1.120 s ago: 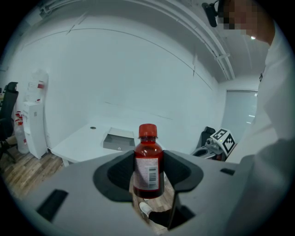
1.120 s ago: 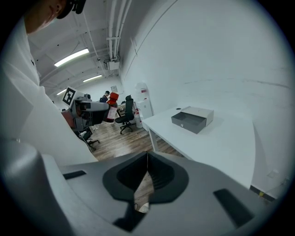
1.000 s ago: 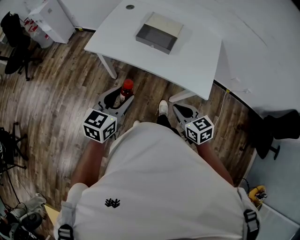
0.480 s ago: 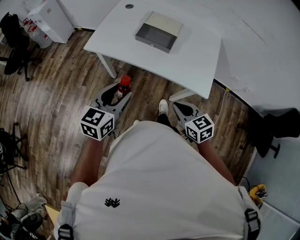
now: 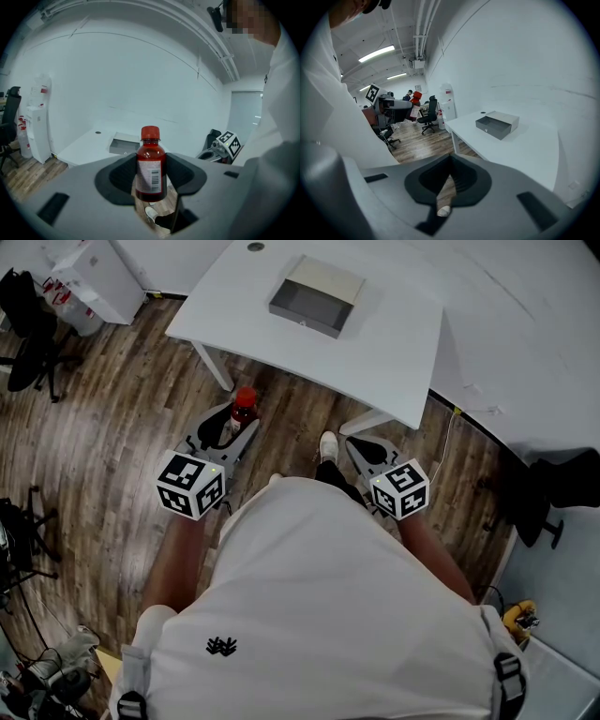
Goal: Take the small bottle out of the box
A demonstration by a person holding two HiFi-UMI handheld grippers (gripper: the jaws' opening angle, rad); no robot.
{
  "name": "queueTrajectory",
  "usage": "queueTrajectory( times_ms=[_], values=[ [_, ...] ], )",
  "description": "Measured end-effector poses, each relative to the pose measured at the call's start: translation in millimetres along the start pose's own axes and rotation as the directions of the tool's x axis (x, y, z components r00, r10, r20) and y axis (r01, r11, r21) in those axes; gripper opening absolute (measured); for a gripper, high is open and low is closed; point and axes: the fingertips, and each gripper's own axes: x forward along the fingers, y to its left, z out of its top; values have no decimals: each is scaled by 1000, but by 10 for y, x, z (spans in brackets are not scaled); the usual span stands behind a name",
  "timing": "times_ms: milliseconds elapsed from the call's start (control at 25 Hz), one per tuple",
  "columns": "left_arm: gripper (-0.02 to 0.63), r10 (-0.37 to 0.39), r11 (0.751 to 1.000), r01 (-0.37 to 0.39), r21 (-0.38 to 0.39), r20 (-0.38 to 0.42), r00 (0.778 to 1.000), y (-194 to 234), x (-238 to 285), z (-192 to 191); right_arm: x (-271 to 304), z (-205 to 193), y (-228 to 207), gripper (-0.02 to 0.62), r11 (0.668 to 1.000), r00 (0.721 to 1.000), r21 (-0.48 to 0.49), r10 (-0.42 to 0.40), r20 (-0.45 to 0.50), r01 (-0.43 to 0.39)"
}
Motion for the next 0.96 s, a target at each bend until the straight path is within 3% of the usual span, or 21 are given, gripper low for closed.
queueTrajectory(
  times_ms=[640, 960],
  values=[
    [199, 14, 1000, -15, -18, -12, 1000, 131, 63, 67, 101, 199, -174, 6, 1000, 1000, -11, -7, 8, 7],
    [199, 16, 1000, -17, -21, -30, 999, 154, 438, 158, 125, 234, -567, 6, 1000, 1000, 4, -9, 2, 9]
  ],
)
